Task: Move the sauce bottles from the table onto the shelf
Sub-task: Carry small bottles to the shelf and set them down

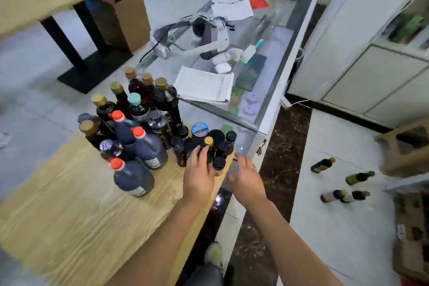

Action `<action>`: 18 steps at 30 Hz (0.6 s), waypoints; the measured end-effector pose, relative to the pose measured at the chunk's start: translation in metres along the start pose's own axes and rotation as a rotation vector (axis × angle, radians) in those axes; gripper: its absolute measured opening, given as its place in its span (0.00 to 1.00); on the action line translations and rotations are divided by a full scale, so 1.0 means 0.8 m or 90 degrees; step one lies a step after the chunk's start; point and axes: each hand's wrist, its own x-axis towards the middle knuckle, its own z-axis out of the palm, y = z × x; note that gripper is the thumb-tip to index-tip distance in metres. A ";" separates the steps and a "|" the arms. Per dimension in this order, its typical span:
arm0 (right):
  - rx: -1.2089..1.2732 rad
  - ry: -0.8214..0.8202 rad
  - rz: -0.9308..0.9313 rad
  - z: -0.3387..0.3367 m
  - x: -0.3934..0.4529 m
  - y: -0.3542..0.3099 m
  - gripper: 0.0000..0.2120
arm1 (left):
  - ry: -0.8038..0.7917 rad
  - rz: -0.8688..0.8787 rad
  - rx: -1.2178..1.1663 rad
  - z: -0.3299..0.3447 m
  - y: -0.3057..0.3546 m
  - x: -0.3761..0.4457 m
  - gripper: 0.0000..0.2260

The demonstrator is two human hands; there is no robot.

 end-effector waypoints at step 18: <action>-0.018 -0.128 0.063 0.035 0.057 -0.010 0.16 | -0.067 0.089 0.382 0.003 -0.004 0.029 0.24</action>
